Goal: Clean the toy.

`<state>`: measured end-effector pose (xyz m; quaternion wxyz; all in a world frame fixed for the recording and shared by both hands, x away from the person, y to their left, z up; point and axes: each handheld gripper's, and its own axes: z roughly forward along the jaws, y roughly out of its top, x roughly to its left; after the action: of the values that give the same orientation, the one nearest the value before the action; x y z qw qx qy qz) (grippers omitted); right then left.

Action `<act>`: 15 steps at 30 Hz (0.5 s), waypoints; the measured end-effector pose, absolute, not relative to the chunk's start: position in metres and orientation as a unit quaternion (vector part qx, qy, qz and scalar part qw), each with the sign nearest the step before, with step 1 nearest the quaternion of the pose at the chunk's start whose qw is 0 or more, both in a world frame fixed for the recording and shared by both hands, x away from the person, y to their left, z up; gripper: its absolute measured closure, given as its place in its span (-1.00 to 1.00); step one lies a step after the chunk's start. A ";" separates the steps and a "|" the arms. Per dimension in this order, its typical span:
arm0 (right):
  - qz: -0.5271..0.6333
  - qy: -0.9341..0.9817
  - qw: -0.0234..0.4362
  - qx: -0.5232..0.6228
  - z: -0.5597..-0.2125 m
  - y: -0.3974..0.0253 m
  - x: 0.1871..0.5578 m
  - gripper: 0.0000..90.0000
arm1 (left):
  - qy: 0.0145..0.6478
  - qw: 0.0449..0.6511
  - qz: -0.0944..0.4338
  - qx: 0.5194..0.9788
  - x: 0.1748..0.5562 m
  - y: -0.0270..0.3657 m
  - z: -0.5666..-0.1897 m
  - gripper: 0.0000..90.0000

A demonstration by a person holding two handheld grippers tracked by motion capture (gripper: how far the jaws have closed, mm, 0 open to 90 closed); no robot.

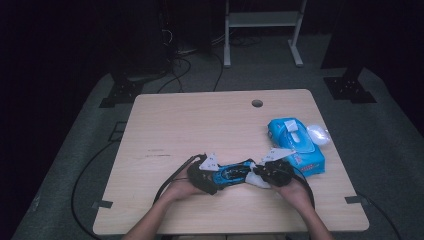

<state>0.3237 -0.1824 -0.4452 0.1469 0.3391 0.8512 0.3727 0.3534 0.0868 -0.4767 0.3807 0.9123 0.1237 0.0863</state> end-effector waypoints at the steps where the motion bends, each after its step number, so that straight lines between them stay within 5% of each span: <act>1: 0.372 0.855 0.139 0.334 -0.444 -0.182 0.323 0.88 | 0.125 0.381 0.086 0.912 0.353 0.087 -0.477 -0.44; 15: 0.358 0.853 0.150 0.348 -0.443 -0.162 0.363 0.88 | 0.123 0.380 0.086 0.913 0.353 0.087 -0.477 -0.44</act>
<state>0.3633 -0.1618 -0.4431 0.1505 0.3476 0.8533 0.3583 0.3534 0.0871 -0.4766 0.3799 0.9127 0.1235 0.0855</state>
